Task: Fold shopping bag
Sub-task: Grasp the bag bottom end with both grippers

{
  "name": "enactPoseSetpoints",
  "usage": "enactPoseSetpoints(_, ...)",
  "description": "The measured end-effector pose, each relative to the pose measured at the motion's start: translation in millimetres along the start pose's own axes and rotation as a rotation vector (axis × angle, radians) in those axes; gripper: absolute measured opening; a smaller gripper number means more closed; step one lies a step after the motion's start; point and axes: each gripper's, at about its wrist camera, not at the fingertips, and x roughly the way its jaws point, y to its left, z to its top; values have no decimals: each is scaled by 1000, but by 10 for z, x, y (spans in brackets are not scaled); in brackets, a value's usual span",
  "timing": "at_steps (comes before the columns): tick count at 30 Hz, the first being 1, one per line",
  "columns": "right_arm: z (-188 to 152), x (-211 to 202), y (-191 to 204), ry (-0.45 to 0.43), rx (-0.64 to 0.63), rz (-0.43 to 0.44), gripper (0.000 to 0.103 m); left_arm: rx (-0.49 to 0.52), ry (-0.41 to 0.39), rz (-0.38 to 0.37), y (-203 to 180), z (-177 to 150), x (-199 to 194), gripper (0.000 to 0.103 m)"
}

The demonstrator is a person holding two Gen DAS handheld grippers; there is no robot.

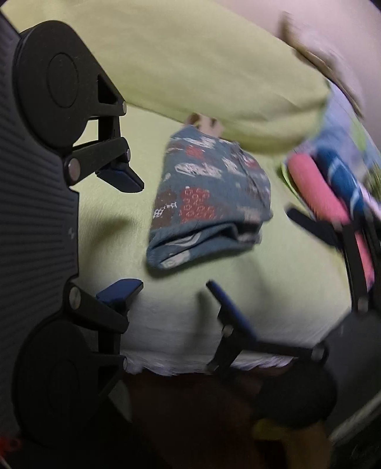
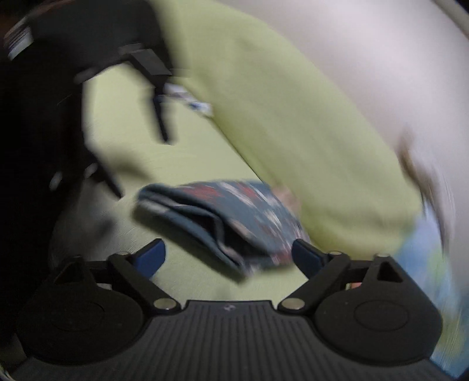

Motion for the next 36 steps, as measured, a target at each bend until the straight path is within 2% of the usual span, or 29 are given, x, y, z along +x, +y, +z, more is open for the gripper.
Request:
enactPoseSetpoints(2, -25, 102, 64, -28, -88, 3, 77, 63, -16, 7, -20, -30, 49, 69)
enactPoseSetpoints(7, -93, 289, 174, -88, -243, 4, 73, 123, -98, 8, 12, -53, 111, 70)
enactPoseSetpoints(10, -109, 325, 211, -126, -271, 18, 63, 202, -150, 0, -25, -66, 197, 70)
enactPoseSetpoints(11, -111, 334, 224, -134, -277, 28, 53, 235, -169, -6, -28, -82, 208, 70)
enactPoseSetpoints(12, -113, 345, 225, -137, -267, 40, 48, 270, -191, -12, -33, -105, 215, 70)
enactPoseSetpoints(16, -116, 379, 117, -135, -172, 111, 39, 449, -271, -29, -79, -183, 225, 69)
enactPoseSetpoints(18, -104, 407, 13, -130, -133, 166, 35, 488, -292, -52, -73, -190, 233, 68)
enactPoseSetpoints(20, -83, 440, -114, -123, -88, 232, 32, 513, -314, -88, -49, -196, 241, 63)
enactPoseSetpoints(22, -59, 489, -302, -109, -1, 316, 31, 516, -319, -150, 10, -186, 260, 47)
enactPoseSetpoints(25, -35, 611, -685, -68, 207, 464, 26, 417, -305, -246, 205, -83, 298, 35)
enactPoseSetpoints(28, -95, 728, -965, -34, 375, 558, 23, 186, -275, -415, 569, 31, 366, 26)
enactPoseSetpoints(29, -96, 732, -983, -27, 391, 563, 23, 111, -267, -464, 684, 41, 395, 25)
enactPoseSetpoints(31, -79, 686, -968, -31, 374, 534, 24, -25, -256, -552, 887, 30, 458, 25)
enactPoseSetpoints(32, -73, 630, -940, -48, 340, 501, 29, -65, -252, -580, 942, 16, 483, 25)
enactPoseSetpoints(33, -66, 573, -897, -69, 292, 453, 33, -87, -245, -599, 968, 3, 507, 25)
enactPoseSetpoints(36, -10, 522, -731, -123, 125, 349, 35, -135, -240, -631, 1016, -24, 539, 24)
